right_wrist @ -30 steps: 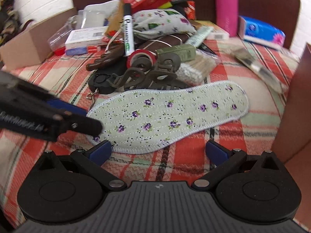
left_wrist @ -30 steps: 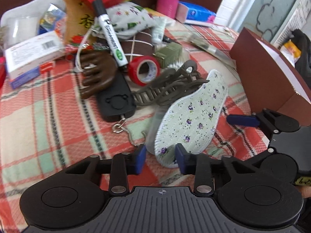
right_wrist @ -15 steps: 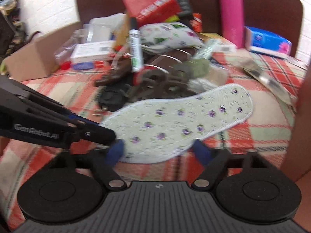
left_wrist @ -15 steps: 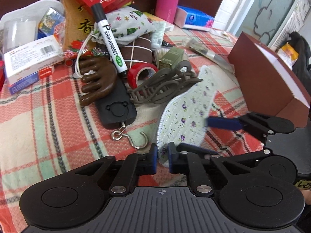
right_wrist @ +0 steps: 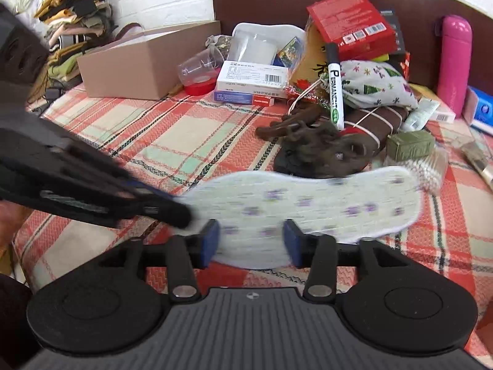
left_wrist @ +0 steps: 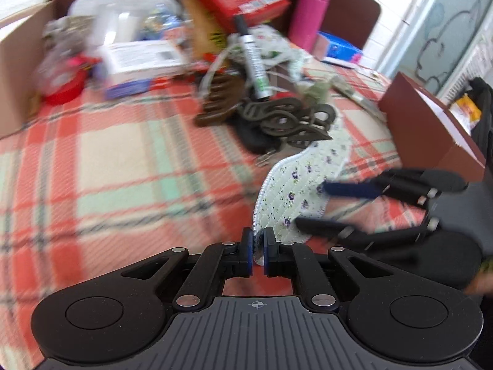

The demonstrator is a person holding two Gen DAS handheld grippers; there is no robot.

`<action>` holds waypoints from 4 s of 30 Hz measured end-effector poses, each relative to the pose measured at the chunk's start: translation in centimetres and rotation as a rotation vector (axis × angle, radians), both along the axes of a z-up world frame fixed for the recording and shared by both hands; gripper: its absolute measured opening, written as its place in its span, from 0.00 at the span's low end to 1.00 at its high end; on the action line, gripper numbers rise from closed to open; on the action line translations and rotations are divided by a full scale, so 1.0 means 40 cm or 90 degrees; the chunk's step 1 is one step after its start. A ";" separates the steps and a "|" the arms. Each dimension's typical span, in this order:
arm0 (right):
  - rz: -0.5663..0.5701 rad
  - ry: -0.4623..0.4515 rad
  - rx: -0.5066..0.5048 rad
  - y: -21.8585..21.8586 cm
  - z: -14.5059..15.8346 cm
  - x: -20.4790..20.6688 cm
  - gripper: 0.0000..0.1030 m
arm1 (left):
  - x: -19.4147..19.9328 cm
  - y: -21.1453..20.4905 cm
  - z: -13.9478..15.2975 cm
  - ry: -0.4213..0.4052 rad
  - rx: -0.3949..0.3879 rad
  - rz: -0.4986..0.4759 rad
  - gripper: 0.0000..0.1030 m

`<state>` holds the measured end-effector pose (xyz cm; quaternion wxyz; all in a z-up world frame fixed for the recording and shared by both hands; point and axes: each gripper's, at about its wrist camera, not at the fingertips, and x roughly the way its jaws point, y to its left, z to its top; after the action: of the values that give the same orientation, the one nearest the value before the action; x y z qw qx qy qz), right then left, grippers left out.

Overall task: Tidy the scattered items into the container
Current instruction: 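Close the left gripper on the insole's edge, then lift the insole with the left gripper and carry it toward the box, then open the left gripper to drop the insole into the box, then return the left tool to the table and grasp the brown claw clip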

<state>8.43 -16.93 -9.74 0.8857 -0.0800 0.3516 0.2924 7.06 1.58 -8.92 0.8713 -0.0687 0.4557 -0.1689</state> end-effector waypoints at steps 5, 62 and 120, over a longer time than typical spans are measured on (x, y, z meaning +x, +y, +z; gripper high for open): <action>-0.033 -0.002 -0.019 -0.018 -0.004 0.016 0.66 | -0.034 0.088 -0.008 0.008 -0.005 0.050 0.21; 0.096 -0.098 0.050 0.175 0.272 0.059 0.07 | -0.128 0.228 0.064 -0.083 -0.027 0.095 0.00; 0.120 -0.075 0.056 0.496 0.418 0.416 0.99 | 0.113 0.570 0.277 -0.168 0.057 0.382 1.00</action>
<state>25.07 2.90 6.98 0.8760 -0.0908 0.2768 0.3844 11.59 24.40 2.16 0.9359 -0.1389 0.3050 0.1083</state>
